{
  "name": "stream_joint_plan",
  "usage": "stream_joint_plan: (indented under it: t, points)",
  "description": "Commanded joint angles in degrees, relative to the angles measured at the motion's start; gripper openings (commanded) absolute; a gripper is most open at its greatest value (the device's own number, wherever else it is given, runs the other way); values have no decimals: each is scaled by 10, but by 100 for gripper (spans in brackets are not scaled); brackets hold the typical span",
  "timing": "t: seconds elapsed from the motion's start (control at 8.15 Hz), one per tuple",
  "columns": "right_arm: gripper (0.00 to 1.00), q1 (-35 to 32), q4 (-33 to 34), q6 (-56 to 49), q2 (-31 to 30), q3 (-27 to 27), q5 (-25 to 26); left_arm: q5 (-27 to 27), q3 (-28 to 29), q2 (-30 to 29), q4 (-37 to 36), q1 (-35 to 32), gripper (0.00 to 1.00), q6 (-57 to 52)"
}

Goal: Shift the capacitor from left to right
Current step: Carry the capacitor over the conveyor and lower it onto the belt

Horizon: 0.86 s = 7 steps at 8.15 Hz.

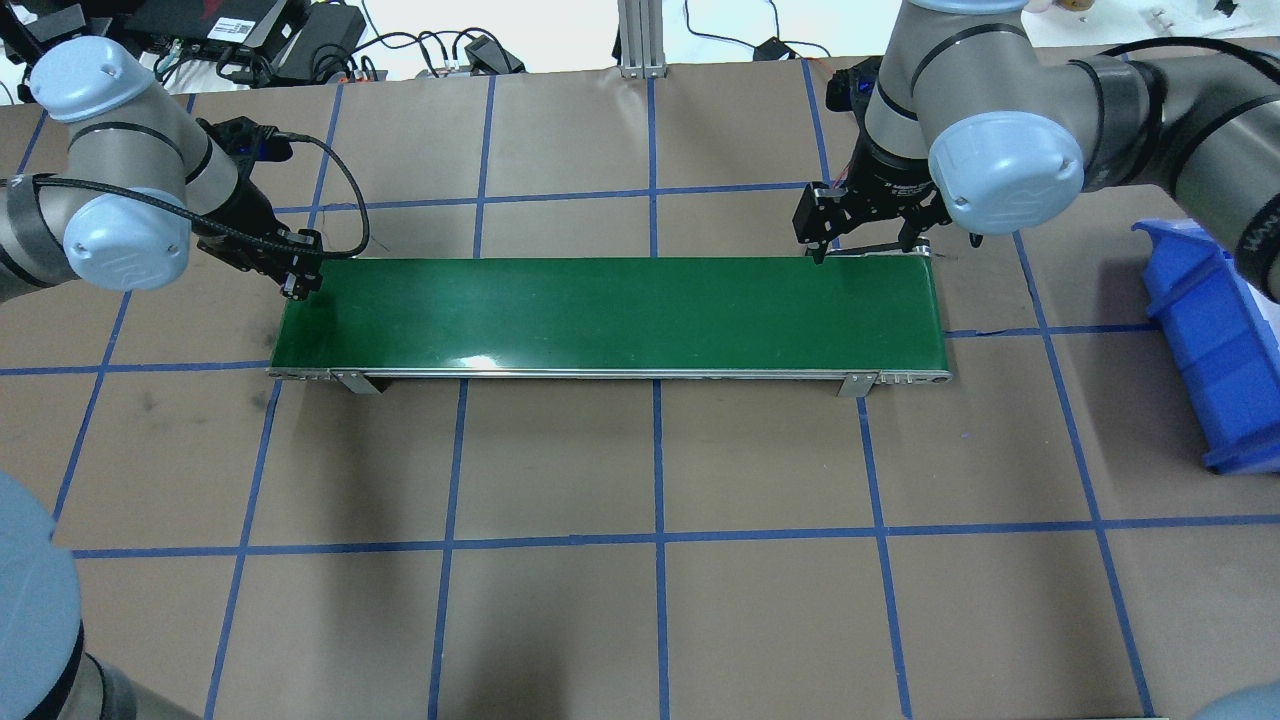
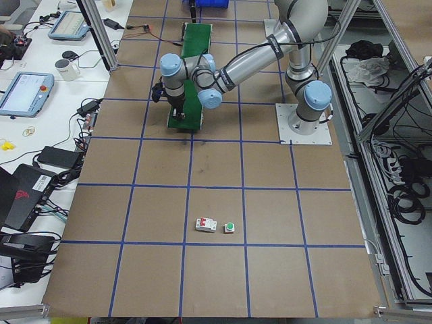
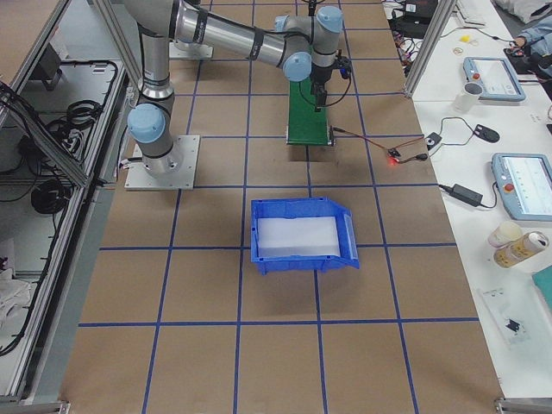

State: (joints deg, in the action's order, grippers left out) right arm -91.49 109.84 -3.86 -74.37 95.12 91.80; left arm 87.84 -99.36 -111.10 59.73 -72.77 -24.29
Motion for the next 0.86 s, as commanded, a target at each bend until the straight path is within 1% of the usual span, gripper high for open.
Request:
stream_joint_plan:
  t: [0.0,0.12,0.25,0.37,0.49,0.61,0.74]
  points:
    - [100,1,6,3,12,3,49,0,-2,-8,22,0,19,43]
    - [100,3,6,6,17,6,64,0,-1,-5,35,-1,67,63]
    - [100,3,8,6,23,8,61,-1,0,-3,32,-4,100,73]
    - [100,10,11,6,31,9,58,-1,2,7,29,-12,100,75]
    - [100,14,27,6,38,15,43,-1,3,27,28,-29,100,75]
    - [100,26,50,0,38,36,-3,0,3,66,34,-46,100,77]
    - [100,49,73,-2,34,54,-61,0,2,118,59,-58,100,79]
